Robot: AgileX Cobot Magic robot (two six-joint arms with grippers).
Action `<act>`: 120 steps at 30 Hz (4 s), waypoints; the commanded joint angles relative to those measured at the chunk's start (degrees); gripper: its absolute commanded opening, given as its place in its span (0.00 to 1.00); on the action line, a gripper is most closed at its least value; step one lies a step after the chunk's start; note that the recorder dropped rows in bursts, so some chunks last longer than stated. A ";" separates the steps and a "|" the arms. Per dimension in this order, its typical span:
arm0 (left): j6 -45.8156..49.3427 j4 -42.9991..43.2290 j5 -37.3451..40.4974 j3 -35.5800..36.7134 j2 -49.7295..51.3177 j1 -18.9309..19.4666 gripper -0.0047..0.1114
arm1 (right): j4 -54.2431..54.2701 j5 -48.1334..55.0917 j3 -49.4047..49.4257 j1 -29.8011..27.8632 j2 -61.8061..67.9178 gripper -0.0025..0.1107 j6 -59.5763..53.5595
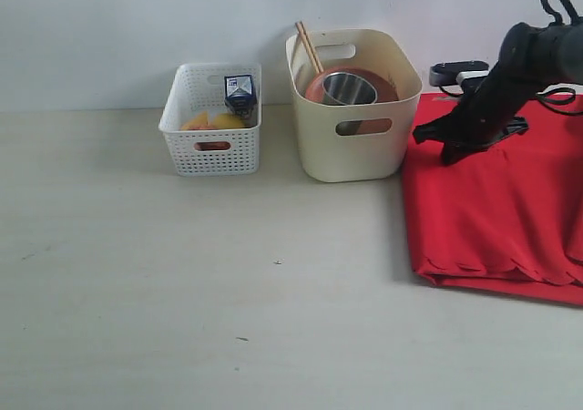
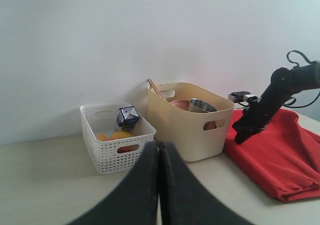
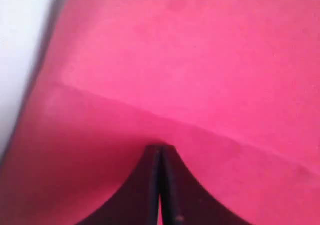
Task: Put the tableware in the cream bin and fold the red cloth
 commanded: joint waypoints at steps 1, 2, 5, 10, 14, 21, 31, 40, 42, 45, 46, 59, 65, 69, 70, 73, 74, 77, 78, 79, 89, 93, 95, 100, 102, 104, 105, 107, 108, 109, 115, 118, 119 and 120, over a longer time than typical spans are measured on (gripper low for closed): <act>-0.13 -0.02 -0.54 0.25 -0.20 0.07 0.04 | 0.00 3.56 0.10 -4.11 -2.90 0.02 2.00; -0.13 -0.02 -0.54 0.25 -0.20 0.07 0.04 | 0.29 4.10 0.10 -4.98 -3.42 0.02 2.00; -0.13 -0.02 -0.54 0.25 -0.20 0.07 0.04 | 0.37 5.63 0.10 -7.50 -4.00 0.02 3.81; -0.13 -0.02 -0.54 0.25 -0.34 0.07 0.04 | 0.18 7.17 0.45 -10.00 -3.36 0.02 5.10; -0.13 -0.02 -0.54 0.25 -0.34 0.07 0.04 | -0.81 4.90 1.64 -9.75 -2.17 0.02 5.10; -0.13 -0.02 -0.54 0.25 -0.34 0.07 0.04 | -0.97 0.05 1.53 -9.53 1.82 0.02 5.10; -0.13 -0.02 -0.54 0.25 -0.34 0.07 0.04 | 0.61 -2.11 -4.23 -9.29 7.03 0.02 5.10; -0.13 -0.02 -0.41 0.25 -0.37 0.21 0.04 | 14.43 0.33 -5.90 -8.08 8.97 0.02 -1.45; -0.13 -0.02 -0.21 0.25 -0.37 0.50 0.04 | 14.31 1.20 -5.90 -8.08 8.72 0.02 -1.05; -0.13 -0.02 -0.16 0.25 -0.37 1.77 0.04 | 10.43 2.78 -5.90 -8.37 7.24 0.02 2.42; -0.13 -0.02 -0.16 0.25 -0.37 2.32 0.04 | 8.59 3.05 -5.73 -8.37 6.48 0.02 3.74; -0.13 -0.02 -0.07 0.25 -0.37 9.90 0.04 | -0.20 1.51 9.76 -8.37 -21.26 0.02 8.08; -0.13 -0.02 -0.17 0.53 -0.37 11.11 0.04 | -0.20 -0.18 21.28 -8.26 -37.91 0.02 7.00; -0.13 -0.02 -0.06 2.27 -0.67 11.11 0.04 | -1.80 -0.81 29.86 -8.26 -50.59 0.02 5.07; -0.13 -0.02 -0.06 2.87 -0.96 11.11 0.04 | -1.97 -1.27 32.17 -8.26 -53.16 0.02 5.07; -0.13 -0.02 0.14 4.32 -2.36 11.11 0.04 | -1.97 -4.34 38.55 -8.26 -63.00 0.02 5.07; -0.13 -0.02 0.14 4.63 -2.36 11.11 0.04 | -1.97 -5.28 40.20 -8.26 -65.60 0.02 5.07; -0.13 -0.02 0.30 4.85 -2.36 11.11 0.04 | -1.70 -7.52 46.25 -8.26 -74.10 0.02 5.07; -0.13 -0.02 0.30 4.85 -2.36 11.11 0.04 | -1.70 -7.96 48.17 -8.26 -77.65 0.02 5.07; -0.13 -0.02 0.30 4.85 -2.36 11.11 0.04 | -1.70 -8.09 49.91 -8.26 -79.92 0.02 5.07; -0.13 -0.02 0.30 4.85 -2.36 11.65 0.04 | -1.55 -7.87 63.74 -8.26 -103.47 0.02 5.07; -0.13 -0.02 0.30 4.85 -2.36 12.74 0.04 | 0.80 -8.00 67.67 -8.02 -110.61 0.02 5.07; -0.13 -0.02 0.30 4.85 -2.36 13.20 0.04 | 1.18 -8.51 69.39 -6.68 -113.61 0.02 5.07; -0.13 -0.02 0.30 4.85 -2.36 14.49 0.04 | 1.03 -9.65 73.29 -0.95 -121.42 0.02 2.02; -0.13 -0.02 0.30 4.85 -2.36 14.94 0.04 | 0.92 -9.73 74.18 1.32 -124.13 0.02 0.83; -0.13 -0.02 0.30 4.85 -2.36 15.08 0.04 | 0.47 -9.73 75.00 3.55 -126.76 0.02 0.56; -0.13 -0.02 0.30 4.85 -2.36 15.08 0.04 | 0.23 -9.85 75.59 4.55 -128.00 0.02 0.56; -0.13 -0.02 0.21 5.68 -2.36 15.06 0.04 | 0.23 -11.24 77.63 6.85 -131.02 0.02 0.56; -0.13 -0.02 0.21 6.62 -2.36 15.06 0.04 | 0.23 -12.47 79.10 7.81 -132.67 0.02 0.56; -0.13 -0.02 0.21 7.31 -2.36 15.06 0.04 | 0.10 -12.85 79.84 8.16 -133.44 0.02 0.56; -0.13 -0.02 0.11 13.10 -2.36 15.06 0.04 | 0.10 -17.28 87.18 8.46 -134.59 0.02 0.56; -0.13 0.08 2.06 13.10 -2.36 15.26 0.04 | 0.36 -17.28 89.89 8.46 -134.59 0.02 0.56; -0.13 0.08 2.18 13.10 -2.36 15.51 0.04 | 0.36 -17.28 90.05 8.46 -134.59 0.02 0.56; -0.13 0.08 2.41 13.10 -2.36 16.04 0.04 | 0.36 -17.40 90.19 8.46 -134.59 0.02 0.56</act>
